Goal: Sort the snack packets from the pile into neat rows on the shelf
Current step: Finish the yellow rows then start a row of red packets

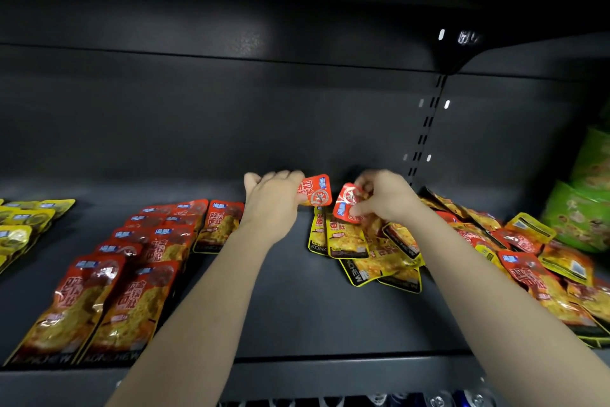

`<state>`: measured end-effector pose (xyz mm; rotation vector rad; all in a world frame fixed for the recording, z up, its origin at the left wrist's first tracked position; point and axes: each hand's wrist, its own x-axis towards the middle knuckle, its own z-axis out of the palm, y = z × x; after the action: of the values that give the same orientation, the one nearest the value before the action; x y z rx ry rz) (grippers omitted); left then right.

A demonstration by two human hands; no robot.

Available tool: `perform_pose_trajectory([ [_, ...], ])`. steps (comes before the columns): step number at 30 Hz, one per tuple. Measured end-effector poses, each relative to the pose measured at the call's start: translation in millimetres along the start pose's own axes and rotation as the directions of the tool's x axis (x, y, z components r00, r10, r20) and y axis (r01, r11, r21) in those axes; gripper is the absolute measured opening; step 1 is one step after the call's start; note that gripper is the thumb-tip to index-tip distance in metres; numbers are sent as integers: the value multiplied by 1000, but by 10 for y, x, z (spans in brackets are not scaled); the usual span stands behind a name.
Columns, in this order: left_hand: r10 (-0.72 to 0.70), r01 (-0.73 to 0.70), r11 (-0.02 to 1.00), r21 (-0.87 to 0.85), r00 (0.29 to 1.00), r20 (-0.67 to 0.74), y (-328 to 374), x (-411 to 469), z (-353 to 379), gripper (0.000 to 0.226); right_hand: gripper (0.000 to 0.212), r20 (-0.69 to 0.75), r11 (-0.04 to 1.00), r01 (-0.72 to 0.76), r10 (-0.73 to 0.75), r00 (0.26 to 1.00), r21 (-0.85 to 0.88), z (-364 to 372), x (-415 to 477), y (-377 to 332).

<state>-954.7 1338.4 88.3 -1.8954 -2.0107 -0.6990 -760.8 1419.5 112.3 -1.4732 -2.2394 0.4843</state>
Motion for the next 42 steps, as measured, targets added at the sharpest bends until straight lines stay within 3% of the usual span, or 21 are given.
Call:
perform_pose_trajectory([
  [5,-23,23,1000,8,1000,-15,-24,-3,-156,20,37,-99,993,110,-107,989,32,-122,-47,-169],
  [11,-55,55,998,-9,998,-26,-187,-70,-288,13,45,-180,968,141,-104,978,208,-84,-66,-351],
  [14,-63,63,998,3,998,-19,-319,-103,-367,15,40,-189,953,147,-99,977,263,-55,-96,-517],
  [23,-116,117,991,67,993,-13,-953,-237,-669,22,19,-75,835,103,-74,994,540,500,-69,-949],
  [28,-145,144,987,66,990,-2,-1262,-310,-754,25,19,33,726,-19,-5,999,687,893,-51,-1227],
  [35,-145,143,987,78,989,16,-1503,-339,-746,23,15,171,744,-164,67,983,648,1297,-27,-1457],
  [42,-128,127,991,37,992,8,-1613,-352,-685,19,15,108,743,-152,108,988,651,1531,42,-1517],
])
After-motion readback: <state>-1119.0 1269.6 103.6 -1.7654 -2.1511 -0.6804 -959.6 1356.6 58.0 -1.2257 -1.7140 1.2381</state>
